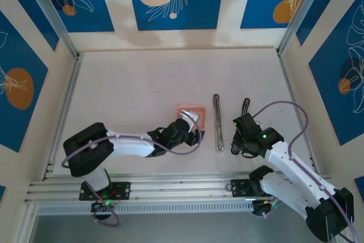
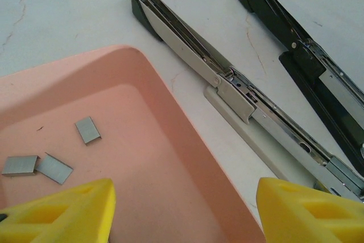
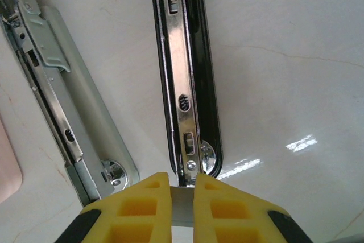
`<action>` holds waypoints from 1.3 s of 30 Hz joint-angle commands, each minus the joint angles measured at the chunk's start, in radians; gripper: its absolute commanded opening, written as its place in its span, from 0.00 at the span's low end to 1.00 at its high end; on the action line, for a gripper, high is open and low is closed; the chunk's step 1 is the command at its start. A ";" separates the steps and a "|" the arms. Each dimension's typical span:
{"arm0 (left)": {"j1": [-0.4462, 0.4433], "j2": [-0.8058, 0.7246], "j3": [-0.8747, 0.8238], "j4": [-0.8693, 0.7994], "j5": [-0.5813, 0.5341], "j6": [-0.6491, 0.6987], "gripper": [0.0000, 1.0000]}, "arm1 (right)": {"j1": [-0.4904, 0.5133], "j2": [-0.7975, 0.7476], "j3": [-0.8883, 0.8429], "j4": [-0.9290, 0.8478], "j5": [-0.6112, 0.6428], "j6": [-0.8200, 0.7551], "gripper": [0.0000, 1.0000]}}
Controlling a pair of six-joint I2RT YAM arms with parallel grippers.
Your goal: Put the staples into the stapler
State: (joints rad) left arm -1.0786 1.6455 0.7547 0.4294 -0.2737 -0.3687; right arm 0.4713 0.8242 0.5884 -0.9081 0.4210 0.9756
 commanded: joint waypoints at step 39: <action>0.017 0.017 0.054 -0.032 0.064 -0.024 0.66 | -0.119 0.112 -0.027 0.086 -0.075 -0.115 0.13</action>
State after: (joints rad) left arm -1.0714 1.6466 0.7811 0.4141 -0.2291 -0.3866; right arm 0.3458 0.9276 0.5476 -0.7963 0.3328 0.8654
